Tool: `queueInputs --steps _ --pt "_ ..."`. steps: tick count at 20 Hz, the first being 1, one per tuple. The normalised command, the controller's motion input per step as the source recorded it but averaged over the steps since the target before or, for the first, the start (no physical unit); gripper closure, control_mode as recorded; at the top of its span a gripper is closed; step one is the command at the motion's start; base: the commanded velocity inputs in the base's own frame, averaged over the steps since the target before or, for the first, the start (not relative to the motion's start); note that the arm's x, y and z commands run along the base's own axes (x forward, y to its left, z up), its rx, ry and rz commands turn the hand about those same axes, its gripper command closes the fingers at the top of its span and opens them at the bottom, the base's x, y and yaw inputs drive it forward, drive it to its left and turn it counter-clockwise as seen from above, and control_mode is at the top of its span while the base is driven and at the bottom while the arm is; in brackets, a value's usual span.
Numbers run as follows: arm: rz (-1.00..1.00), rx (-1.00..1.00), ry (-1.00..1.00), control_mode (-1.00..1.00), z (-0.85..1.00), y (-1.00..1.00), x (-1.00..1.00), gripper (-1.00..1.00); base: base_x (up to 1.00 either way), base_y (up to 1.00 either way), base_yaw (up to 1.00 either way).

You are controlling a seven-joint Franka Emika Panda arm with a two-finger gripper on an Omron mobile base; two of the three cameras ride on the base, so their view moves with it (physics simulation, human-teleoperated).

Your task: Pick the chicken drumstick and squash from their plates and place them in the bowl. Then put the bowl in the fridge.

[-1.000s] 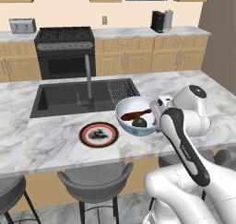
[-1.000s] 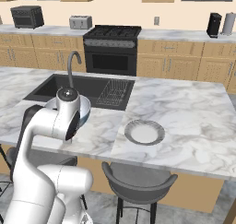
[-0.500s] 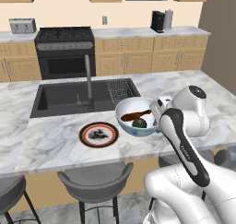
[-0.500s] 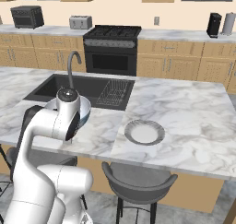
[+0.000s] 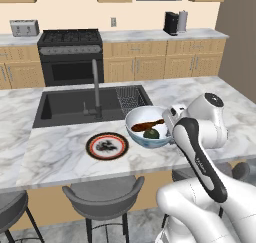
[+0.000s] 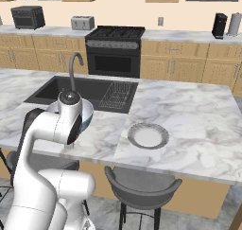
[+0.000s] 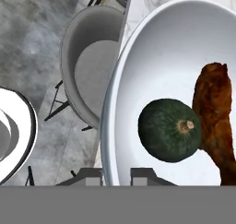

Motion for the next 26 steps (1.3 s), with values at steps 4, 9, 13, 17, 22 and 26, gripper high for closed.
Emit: queueInputs --steps 4,9,13,17,22,26 --pt "0.0 0.0 0.0 1.0 0.0 0.0 0.0 1.0 -0.16 -0.01 0.0" --pt "0.0 0.0 0.0 1.0 0.0 0.0 0.0 1.0 -0.61 -0.12 -0.04" --pt "0.0 0.0 0.0 1.0 0.0 0.0 0.0 1.0 -0.56 -0.1 -0.03" --pt "0.0 0.0 0.0 1.0 0.0 0.0 0.0 1.0 -0.22 -0.01 0.15" --pt "0.0 0.0 0.0 1.0 0.0 0.0 0.0 1.0 -0.01 0.0 0.72" --pt "0.0 0.0 0.0 1.0 0.0 0.0 0.0 1.0 0.0 0.0 0.91"
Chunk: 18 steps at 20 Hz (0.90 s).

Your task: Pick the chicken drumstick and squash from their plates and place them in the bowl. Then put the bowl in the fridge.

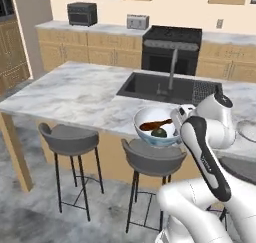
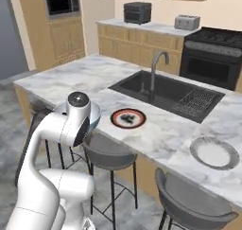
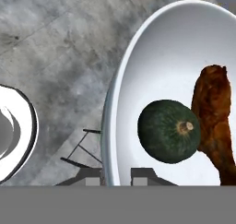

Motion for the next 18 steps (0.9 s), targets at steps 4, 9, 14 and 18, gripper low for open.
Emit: queueInputs --steps 4,9,14,18 --pt "0.0 0.0 0.0 1.0 0.0 0.0 0.0 1.0 0.0 0.0 0.9" --pt "0.0 0.0 0.0 1.0 0.0 0.0 0.0 1.0 0.04 0.0 0.89" --pt "0.0 0.0 0.0 1.0 0.0 0.0 0.0 1.0 0.2 0.0 0.82" --pt "0.0 0.0 0.0 1.0 0.0 0.0 0.0 1.0 0.7 0.0 0.38"
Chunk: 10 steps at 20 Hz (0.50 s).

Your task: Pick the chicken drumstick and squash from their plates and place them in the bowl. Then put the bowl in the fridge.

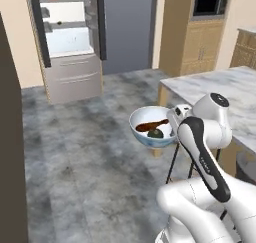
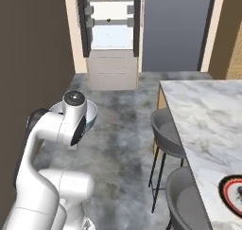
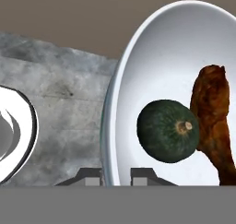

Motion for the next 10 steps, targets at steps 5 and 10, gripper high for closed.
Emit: queueInputs --steps 5,10 --pt "0.0 0.0 0.0 1.0 0.0 0.0 0.0 1.0 0.89 0.0 0.09" --pt "0.0 0.0 0.0 1.0 0.0 0.0 0.0 1.0 0.9 0.0 0.07"
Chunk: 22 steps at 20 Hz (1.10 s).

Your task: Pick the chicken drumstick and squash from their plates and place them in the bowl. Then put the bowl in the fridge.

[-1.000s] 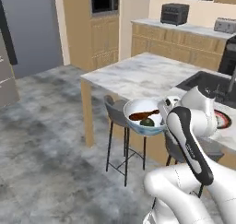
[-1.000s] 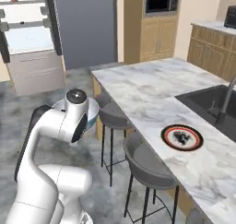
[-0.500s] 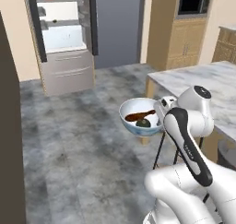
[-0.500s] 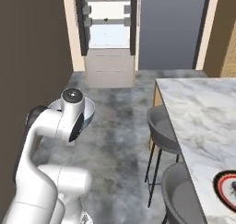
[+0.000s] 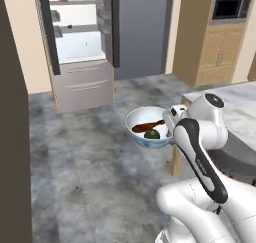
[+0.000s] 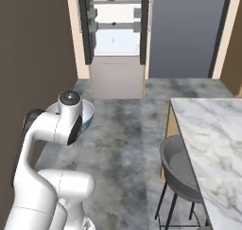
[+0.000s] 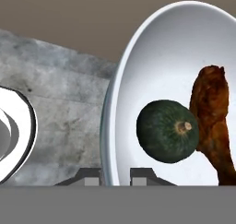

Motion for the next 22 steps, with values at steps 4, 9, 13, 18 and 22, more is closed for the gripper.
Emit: queueInputs --steps 4,9,13,18,22 --pt "0.0 0.0 0.0 1.0 0.0 0.0 0.0 1.0 0.92 0.0 0.06" --pt "0.0 0.0 0.0 1.0 0.0 0.0 0.0 1.0 0.93 0.0 0.05" --pt "0.0 0.0 0.0 1.0 0.0 0.0 0.0 1.0 0.94 0.0 0.01" --pt "0.0 0.0 0.0 1.0 0.0 0.0 0.0 1.0 0.94 0.0 0.01" --pt "0.0 0.0 0.0 1.0 0.0 0.0 0.0 1.0 0.94 0.0 0.01"
